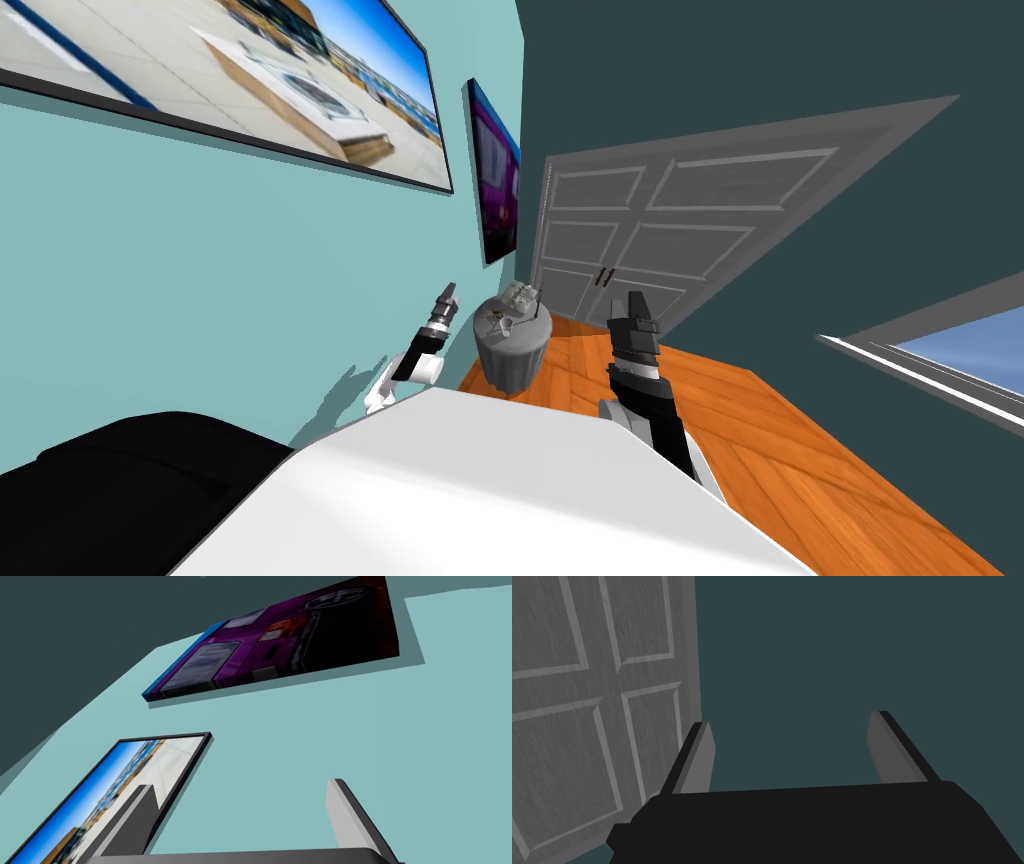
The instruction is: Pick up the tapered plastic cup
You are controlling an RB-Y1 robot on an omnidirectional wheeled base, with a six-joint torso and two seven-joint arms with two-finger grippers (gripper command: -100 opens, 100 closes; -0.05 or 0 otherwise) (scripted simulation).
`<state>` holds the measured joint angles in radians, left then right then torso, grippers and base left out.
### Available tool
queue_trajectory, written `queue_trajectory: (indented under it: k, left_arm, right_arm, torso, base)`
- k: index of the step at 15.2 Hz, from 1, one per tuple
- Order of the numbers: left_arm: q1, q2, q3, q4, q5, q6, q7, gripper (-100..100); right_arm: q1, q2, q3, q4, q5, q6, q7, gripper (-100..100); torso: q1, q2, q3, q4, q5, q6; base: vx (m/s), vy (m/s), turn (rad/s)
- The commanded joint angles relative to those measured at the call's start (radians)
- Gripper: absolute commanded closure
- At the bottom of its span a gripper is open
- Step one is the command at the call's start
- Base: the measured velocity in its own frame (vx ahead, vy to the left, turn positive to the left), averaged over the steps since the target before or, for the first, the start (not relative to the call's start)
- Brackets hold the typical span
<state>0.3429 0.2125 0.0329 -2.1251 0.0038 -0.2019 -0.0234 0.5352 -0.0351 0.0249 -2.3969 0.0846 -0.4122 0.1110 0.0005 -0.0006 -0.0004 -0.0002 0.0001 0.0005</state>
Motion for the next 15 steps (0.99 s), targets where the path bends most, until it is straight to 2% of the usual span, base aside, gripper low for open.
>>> queue_trajectory:
  k: [1, 2, 3, 5, 6, 8, 9, 11, 12, 15]
  left_arm:
    - [-0.018, 0.011, -0.002, 0.023, 0.002, 0.05, -0.005, -100]
    - [-0.018, 0.011, -0.002, 0.023, 0.002, 0.053, -0.005, -100]
    - [-0.04, 0.026, -0.003, 0.044, 0.007, 0.084, -0.008, -100]
    - [-0.04, 0.026, -0.003, 0.044, 0.007, 0.105, -0.008, -100]
    - [-0.063, 0.038, -0.004, 0.067, 0.012, 0.139, -0.011, -100]
    - [-0.063, 0.038, -0.004, 0.067, 0.012, 0.16, -0.011, -100]
    - [-0.086, 0.05, -0.005, 0.091, 0.017, 0.192, -0.015, -100]
    - [-0.086, 0.05, -0.005, 0.091, 0.017, 0.217, -0.015, -100]
    - [-0.111, 0.059, -0.005, 0.115, 0.022, 0.248, -0.019, -100]
    - [-0.111, 0.059, -0.005, 0.115, 0.022, 0.276, -0.019, -100]
  right_arm:
    - [0.0, 0.0, 0.0, 0.0, 0.0, 0.0, 0.0, 0]
    - [0.0, 0.0, 0.0, 0.0, 0.0, 0.0, 0.0, 0]
    - [0.0, 0.0, 0.0, 0.0, 0.0, 0.0, 0.0, 0]
    - [0.0, 0.0, 0.0, 0.0, 0.0, 0.0, 0.0, 0]
    - [0.0, 0.0, 0.0, 0.0, 0.0, 0.0, 0.0, 0]
    - [0.0, 0.0, 0.0, 0.0, 0.0, 0.0, 0.0, 0]
    - [0.0, 0.0, 0.0, 0.0, 0.0, 0.0, 0.0, 0]
    - [0.0, 0.0, 0.0, 0.0, 0.0, 0.0, 0.0, 0]
    - [0.0, 0.0, 0.0, 0.0, 0.0, 0.0, 0.0, 0]
    - [0.0, 0.0, 0.0, 0.0, 0.0, 0.0, 0.0, 0]
  torso:
    - [0.0, 0.0, 0.0, 0.0, 0.0, 0.0]
    - [0.0, 0.0, 0.0, 0.0, 0.0, 0.0]
    - [0.0, 0.0, 0.0, 0.0, 0.0, 0.0]
    - [0.0, 0.0, 0.0, 0.0, 0.0, 0.0]
    - [0.0, 0.0, 0.0, 0.0, 0.0, 0.0]
    - [0.0, 0.0, 0.0, 0.0, 0.0, 0.0]
    - [0.0, 0.0, 0.0, 0.0, 0.0, -0.001]
    - [0.0, 0.0, 0.0, 0.0, 0.0, 0.0]
    - [0.0, 0.0, 0.0, 0.0, 0.0, 0.0]
    - [0.0, 0.0, 0.0, 0.0, 0.0, -0.001]
  base:
    - [0.002, 0.006, -0.095]
    - [0.001, 0.005, -0.023]
    - [0.002, 0.002, -0.085]
    - [0.001, 0.004, -0.062]
    - [0.002, 0.002, -0.093]
    - [0.001, 0.004, -0.059]
    - [0.001, 0.003, -0.091]
    - [0.001, 0.005, -0.069]
    - [0.001, 0.004, -0.096]
    - [0.001, 0.004, -0.049]
